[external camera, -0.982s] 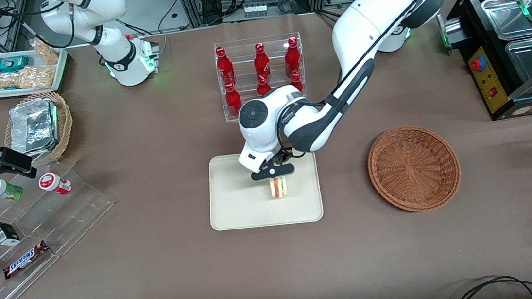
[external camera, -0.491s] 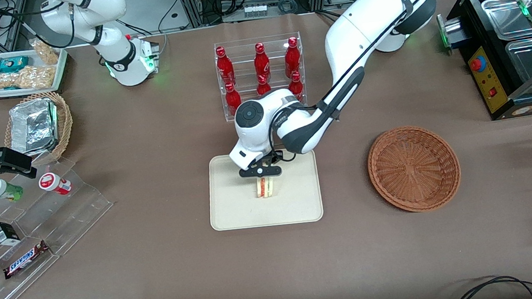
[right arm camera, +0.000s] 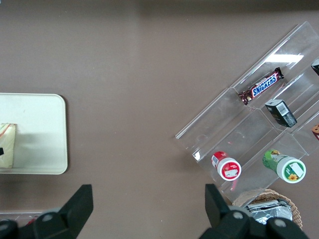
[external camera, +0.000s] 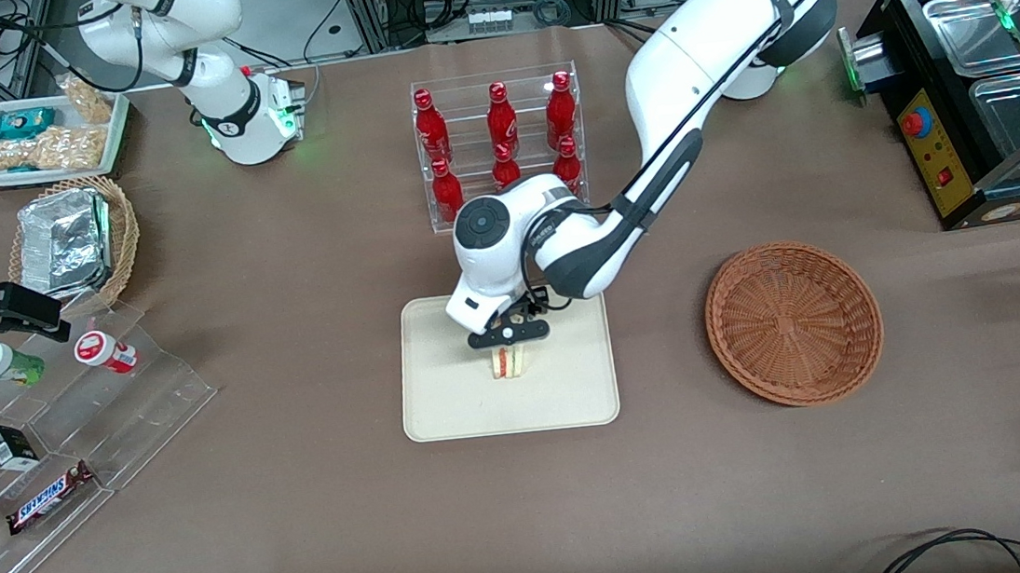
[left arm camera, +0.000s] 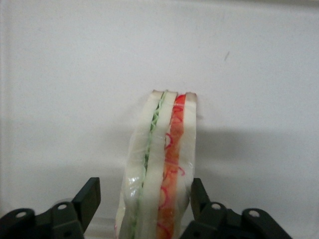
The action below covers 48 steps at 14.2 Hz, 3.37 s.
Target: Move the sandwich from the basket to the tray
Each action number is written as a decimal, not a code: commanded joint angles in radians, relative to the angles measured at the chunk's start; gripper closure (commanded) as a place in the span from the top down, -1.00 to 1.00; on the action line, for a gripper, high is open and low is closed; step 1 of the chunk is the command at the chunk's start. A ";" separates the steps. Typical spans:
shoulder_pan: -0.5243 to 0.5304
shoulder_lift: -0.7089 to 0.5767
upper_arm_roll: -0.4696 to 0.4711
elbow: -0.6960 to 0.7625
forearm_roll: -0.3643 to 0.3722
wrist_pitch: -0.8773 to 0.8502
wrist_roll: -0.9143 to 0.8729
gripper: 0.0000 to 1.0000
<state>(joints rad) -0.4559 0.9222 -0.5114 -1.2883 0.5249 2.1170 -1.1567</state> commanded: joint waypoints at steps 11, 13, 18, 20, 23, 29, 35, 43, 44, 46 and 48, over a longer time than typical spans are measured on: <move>0.302 -0.423 0.013 -0.043 -0.199 -0.507 0.222 1.00; 0.432 -0.482 0.010 -0.097 -0.233 -0.566 0.369 1.00; 0.658 -0.536 0.011 -0.095 -0.261 -0.684 0.599 1.00; 0.710 -0.578 0.013 -0.089 -0.264 -0.736 0.701 1.00; 0.784 -0.644 0.013 -0.080 -0.310 -0.811 0.750 1.00; 0.588 -0.903 0.321 -0.172 -0.502 -0.830 0.819 1.00; 0.551 -0.942 0.318 -0.203 -0.506 -0.792 0.796 1.00; 0.560 -0.931 0.326 -0.244 -0.500 -0.652 0.807 1.00; 0.560 -0.931 0.324 -0.247 -0.497 -0.646 0.830 1.00; 0.559 -0.942 0.324 -0.259 -0.488 -0.649 0.954 1.00; 0.551 -0.971 0.317 -0.307 -0.429 -0.622 0.974 1.00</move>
<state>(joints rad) 0.1012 0.0042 -0.1890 -1.5288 0.0529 1.4593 -0.2231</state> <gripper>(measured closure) 0.000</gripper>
